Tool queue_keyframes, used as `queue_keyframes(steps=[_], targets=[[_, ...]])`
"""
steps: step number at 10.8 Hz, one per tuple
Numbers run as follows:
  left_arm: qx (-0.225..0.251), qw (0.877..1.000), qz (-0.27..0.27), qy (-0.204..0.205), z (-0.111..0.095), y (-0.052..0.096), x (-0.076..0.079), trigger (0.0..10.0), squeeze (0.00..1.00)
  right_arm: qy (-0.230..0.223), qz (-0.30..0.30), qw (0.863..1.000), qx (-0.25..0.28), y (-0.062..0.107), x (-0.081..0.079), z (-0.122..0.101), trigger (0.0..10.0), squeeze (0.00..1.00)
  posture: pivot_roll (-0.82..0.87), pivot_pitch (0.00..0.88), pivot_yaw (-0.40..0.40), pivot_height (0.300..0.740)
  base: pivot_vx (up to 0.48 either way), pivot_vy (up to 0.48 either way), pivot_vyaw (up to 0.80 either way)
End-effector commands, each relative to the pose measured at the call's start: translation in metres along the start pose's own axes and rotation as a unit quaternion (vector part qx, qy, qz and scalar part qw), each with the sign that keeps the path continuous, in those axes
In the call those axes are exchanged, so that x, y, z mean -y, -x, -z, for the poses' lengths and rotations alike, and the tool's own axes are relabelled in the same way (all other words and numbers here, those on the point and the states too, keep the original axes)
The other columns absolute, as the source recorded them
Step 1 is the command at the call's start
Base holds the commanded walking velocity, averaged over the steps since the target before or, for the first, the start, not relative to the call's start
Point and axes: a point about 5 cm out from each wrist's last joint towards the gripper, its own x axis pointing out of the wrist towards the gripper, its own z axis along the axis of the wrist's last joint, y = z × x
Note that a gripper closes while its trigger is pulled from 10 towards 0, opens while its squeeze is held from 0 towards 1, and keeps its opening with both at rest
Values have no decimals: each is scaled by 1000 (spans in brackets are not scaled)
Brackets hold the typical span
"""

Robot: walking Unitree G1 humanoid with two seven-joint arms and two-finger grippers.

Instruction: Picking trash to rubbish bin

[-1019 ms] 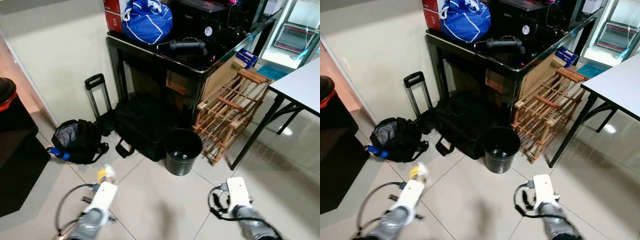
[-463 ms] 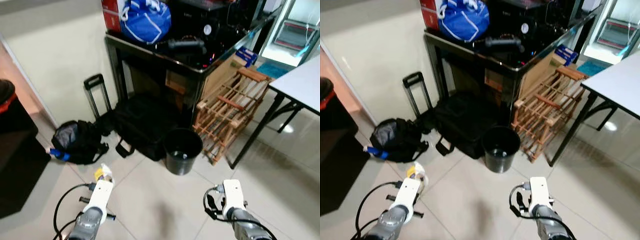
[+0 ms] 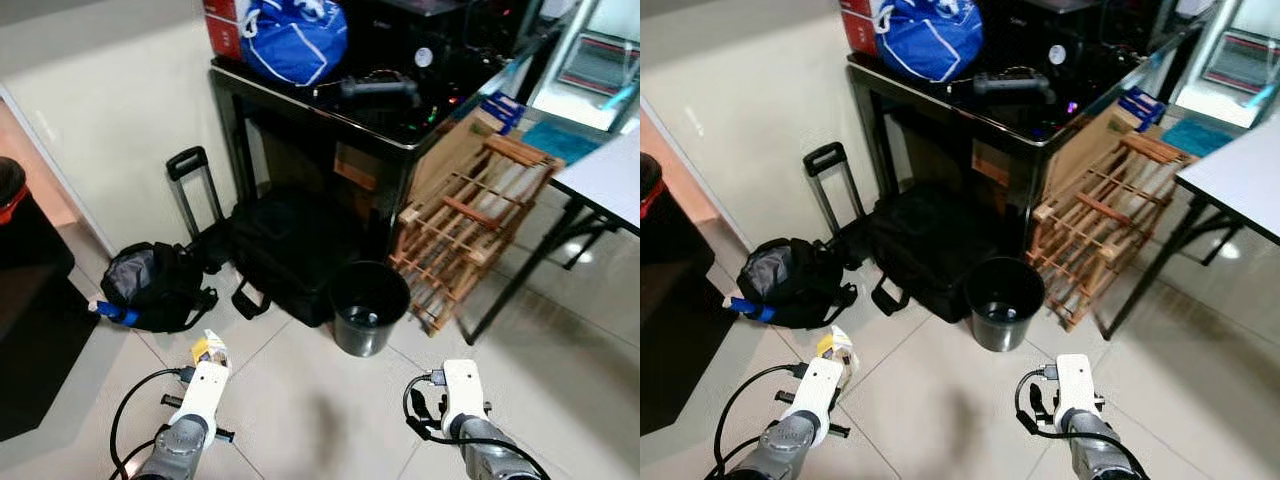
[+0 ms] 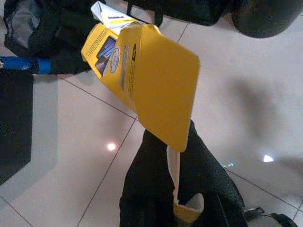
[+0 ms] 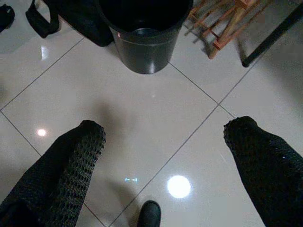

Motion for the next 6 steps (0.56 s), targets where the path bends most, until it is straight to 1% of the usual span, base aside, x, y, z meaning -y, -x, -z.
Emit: queue_keyframes(steps=[1, 6], targets=[[-3, 1000, 3, -8, 3, 1, 0, 10000, 0, 3, -1, 1000, 6, -1, -1, -3, 10000, 0, 5, 0, 39, 740, 326, 0, 0], [-5, 1000, 3, -14, 3, 1, 1, 10000, 0, 3, -8, 1000, 6, -1, -6, -2, 10000, 0, 6, 0, 38, 740, 340, 0, 0]])
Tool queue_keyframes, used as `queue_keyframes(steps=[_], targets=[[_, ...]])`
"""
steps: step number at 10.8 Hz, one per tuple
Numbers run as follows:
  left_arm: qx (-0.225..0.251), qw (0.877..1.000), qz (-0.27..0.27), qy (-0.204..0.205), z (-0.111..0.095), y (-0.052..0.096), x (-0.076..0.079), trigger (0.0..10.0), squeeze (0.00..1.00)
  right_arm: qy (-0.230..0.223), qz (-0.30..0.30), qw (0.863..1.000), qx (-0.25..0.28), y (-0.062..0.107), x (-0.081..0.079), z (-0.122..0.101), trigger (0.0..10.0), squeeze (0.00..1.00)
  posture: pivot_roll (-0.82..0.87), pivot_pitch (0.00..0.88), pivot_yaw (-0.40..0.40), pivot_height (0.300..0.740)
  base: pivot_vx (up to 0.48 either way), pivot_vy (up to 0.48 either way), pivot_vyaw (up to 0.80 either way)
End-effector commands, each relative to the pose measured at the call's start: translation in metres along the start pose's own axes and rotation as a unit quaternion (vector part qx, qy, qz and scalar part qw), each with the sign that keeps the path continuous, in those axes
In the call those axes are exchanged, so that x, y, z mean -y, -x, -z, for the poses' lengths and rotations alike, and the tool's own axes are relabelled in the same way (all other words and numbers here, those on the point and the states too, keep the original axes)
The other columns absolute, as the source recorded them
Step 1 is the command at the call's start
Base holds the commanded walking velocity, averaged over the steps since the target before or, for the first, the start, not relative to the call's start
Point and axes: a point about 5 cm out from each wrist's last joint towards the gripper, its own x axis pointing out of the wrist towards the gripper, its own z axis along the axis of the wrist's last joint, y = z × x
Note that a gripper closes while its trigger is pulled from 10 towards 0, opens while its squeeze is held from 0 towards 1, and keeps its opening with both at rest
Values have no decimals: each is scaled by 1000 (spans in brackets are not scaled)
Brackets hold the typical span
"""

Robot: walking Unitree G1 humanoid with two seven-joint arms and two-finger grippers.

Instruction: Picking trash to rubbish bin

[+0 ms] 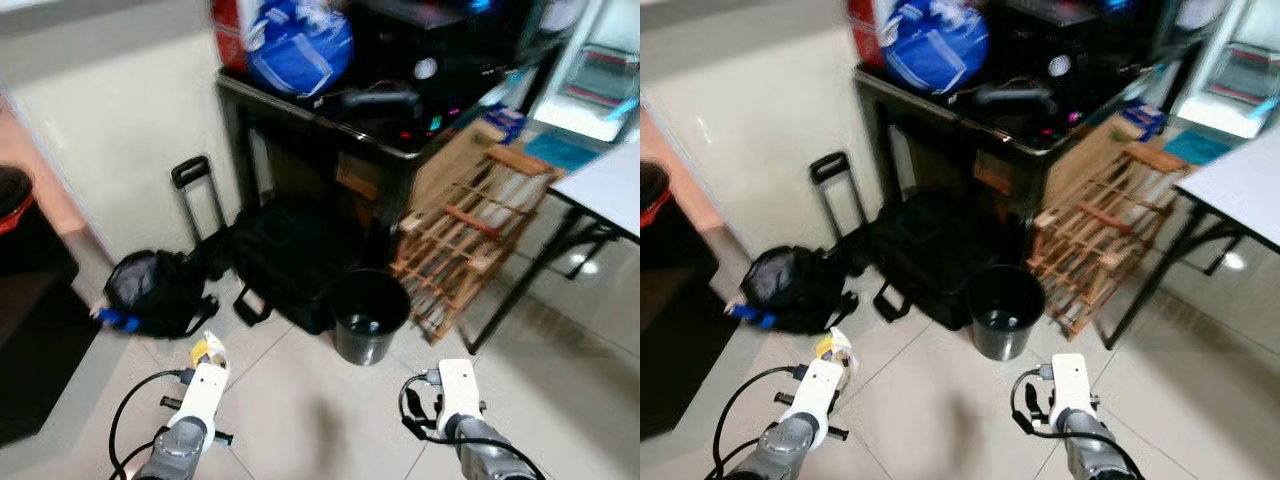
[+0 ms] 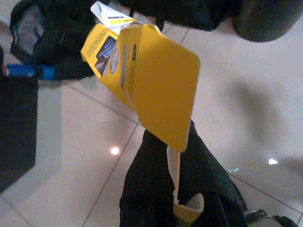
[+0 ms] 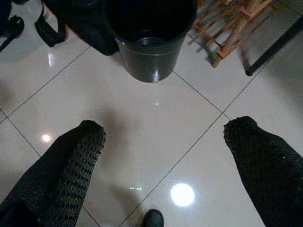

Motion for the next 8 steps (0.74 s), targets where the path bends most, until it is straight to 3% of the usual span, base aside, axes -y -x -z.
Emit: queue_keyframes(steps=[1, 8], targets=[[-4, 1000, -2, -6, 2, 1, -2, 10000, 0, 5, -4, 1000, 7, -1, -2, -4, 10000, 0, 8, 0, 38, 740, 360, 0, 0], [-9, 1000, 0, -14, 2, 0, 0, 10000, 0, 10, -10, 1000, 10, -2, -4, -7, 10000, 0, 9, 10, 33, 740, 414, 0, 0]])
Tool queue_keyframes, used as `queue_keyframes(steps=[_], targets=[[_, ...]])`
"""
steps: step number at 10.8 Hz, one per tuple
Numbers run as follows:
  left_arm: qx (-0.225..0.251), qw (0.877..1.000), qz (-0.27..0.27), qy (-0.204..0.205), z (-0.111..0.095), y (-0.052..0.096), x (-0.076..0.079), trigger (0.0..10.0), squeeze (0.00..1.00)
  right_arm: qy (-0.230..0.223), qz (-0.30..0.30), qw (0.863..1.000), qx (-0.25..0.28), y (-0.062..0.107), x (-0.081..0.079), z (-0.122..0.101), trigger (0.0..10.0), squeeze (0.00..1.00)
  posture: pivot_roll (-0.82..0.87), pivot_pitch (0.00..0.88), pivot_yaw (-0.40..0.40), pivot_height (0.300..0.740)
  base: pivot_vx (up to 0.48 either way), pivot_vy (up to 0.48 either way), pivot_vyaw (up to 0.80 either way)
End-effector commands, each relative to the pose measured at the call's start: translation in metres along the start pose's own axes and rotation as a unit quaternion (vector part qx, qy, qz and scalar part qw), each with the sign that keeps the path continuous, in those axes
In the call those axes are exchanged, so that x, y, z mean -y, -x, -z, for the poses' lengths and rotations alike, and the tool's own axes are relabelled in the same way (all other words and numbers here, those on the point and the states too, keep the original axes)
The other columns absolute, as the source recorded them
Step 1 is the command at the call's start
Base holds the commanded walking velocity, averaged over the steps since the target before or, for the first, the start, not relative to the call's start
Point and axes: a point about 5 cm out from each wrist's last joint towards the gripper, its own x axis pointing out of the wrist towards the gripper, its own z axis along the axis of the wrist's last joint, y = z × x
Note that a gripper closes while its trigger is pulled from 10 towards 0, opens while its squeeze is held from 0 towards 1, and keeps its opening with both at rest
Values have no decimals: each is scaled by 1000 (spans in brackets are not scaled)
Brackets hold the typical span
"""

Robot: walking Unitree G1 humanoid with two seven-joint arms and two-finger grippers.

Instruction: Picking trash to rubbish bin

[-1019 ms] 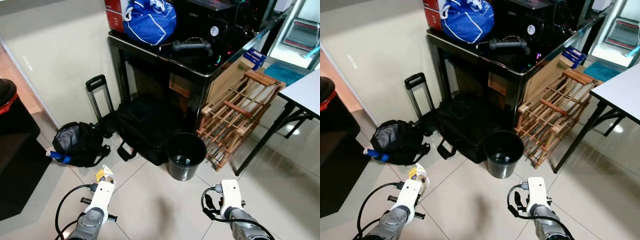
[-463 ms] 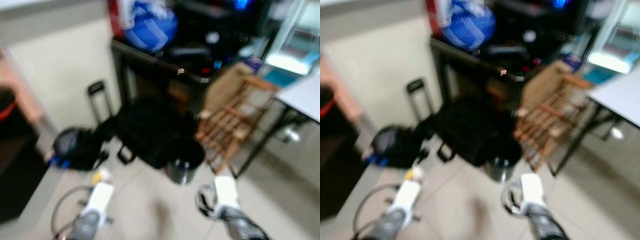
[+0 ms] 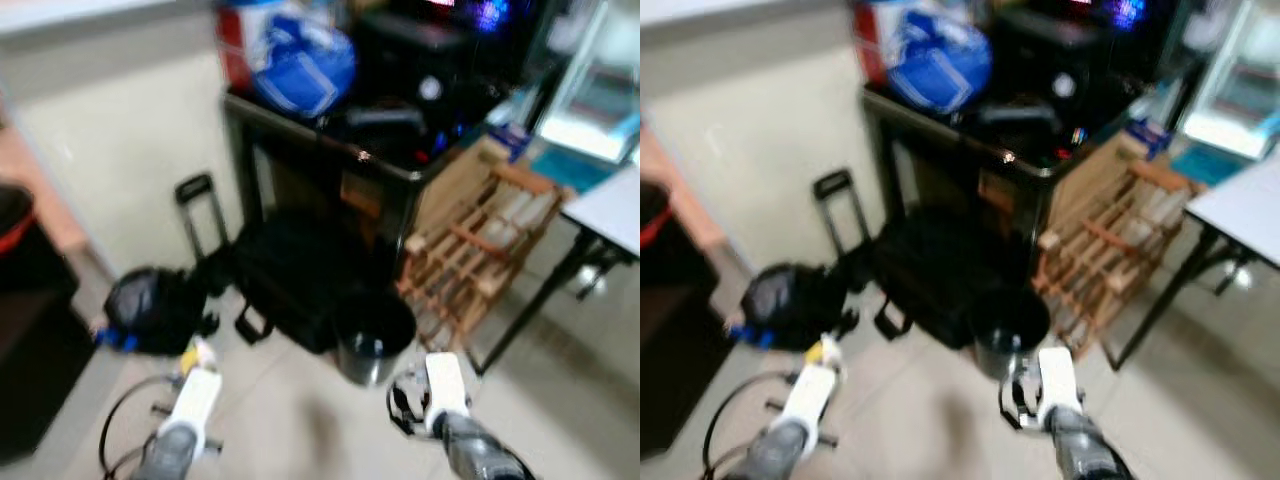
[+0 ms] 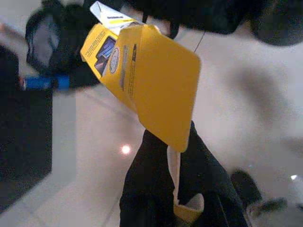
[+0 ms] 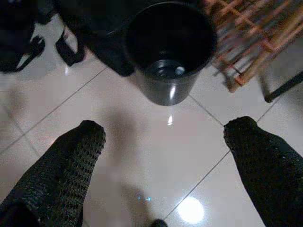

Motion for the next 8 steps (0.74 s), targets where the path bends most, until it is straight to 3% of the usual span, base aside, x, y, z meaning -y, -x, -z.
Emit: queue_keyframes(steps=[1, 4, 6, 8], targets=[[13, 1000, 7, -1, -10, -2, 7, 10000, 0, 7, 12, 1000, 2, 2, 10, 0, 10000, 0, 7, 13, 33, 740, 480, 0, 0], [13, 1000, 10, -2, -9, -2, 8, 10000, 0, 1, 8, 1000, 1, 1, 8, 0, 10000, 0, 6, 13, 33, 740, 480, 0, 0], [12, 1000, 11, -2, -10, -2, 8, 10000, 0, 0, 3, 1000, -3, 1, 7, 1, 10000, 0, 7, 15, 33, 740, 480, 0, -509], [13, 1000, 11, -2, -10, -2, 8, 10000, 0, 4, 4, 1000, -2, 1, 7, 0, 10000, 0, 7, 14, 34, 740, 480, 0, 0]])
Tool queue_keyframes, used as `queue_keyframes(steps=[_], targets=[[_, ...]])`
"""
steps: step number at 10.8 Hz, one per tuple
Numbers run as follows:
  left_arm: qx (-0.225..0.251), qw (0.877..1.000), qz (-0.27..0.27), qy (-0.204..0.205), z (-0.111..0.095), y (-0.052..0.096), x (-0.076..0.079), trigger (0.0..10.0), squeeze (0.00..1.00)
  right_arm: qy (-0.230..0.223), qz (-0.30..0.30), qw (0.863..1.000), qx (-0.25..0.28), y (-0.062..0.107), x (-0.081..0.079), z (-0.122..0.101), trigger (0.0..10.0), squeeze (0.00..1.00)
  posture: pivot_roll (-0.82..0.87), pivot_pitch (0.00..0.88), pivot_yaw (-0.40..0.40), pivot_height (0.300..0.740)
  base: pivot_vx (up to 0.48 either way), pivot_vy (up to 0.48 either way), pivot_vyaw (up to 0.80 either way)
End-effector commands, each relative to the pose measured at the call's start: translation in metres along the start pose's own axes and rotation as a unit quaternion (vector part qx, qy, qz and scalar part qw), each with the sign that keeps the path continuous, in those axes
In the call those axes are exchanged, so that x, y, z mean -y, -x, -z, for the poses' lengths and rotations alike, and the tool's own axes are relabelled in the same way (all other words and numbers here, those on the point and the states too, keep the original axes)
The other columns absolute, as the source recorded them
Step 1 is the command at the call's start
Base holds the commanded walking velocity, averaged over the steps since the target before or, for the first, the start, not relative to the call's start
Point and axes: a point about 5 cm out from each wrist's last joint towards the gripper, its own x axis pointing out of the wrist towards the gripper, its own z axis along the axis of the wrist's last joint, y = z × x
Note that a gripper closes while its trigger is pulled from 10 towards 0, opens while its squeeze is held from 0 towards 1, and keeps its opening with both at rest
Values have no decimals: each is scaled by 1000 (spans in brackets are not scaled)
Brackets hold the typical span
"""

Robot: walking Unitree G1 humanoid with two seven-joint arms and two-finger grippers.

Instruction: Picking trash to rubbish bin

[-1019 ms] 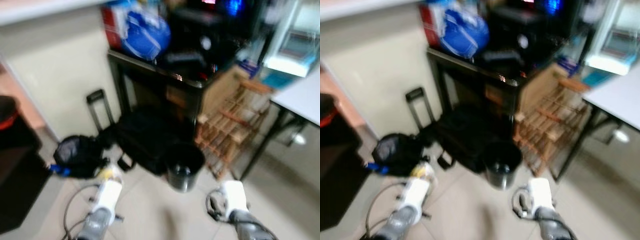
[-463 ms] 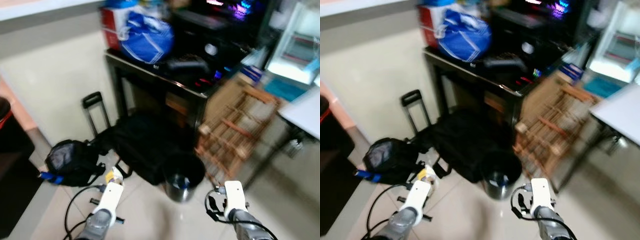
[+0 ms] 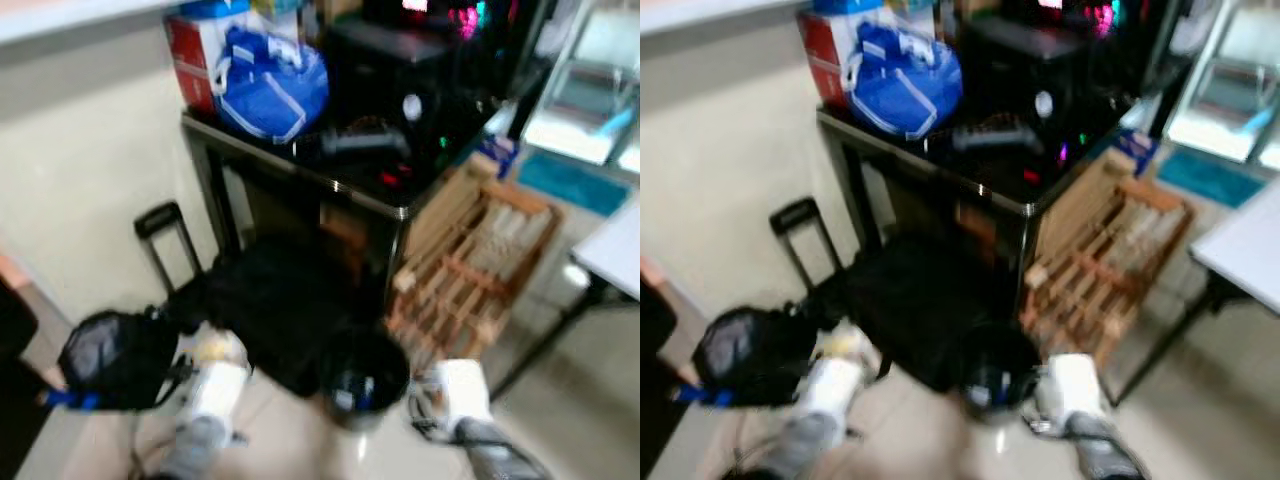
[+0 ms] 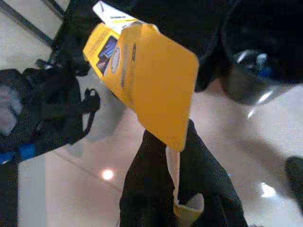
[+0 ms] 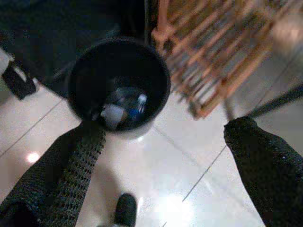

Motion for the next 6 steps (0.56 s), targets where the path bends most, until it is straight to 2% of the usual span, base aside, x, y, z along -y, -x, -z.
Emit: queue_keyframes(steps=[1, 2, 6], targets=[[-8, 1000, -21, -7, 6, 2, -18, 10000, 0, 1, -20, 1000, 9, -3, -15, -7, 10000, 0, 6, 13, 33, 740, 480, 0, 0], [-4, 1000, -18, -3, 5, 2, -17, 10000, 0, 2, -21, 1000, 9, -4, -15, -7, 10000, 0, 6, 13, 33, 740, 364, 0, 0], [1, 1000, -10, 14, 5, 2, -15, 10000, 0, 3, -22, 1000, 7, -3, -15, -5, 10000, 0, 8, 15, 32, 740, 0, 0, 0]])
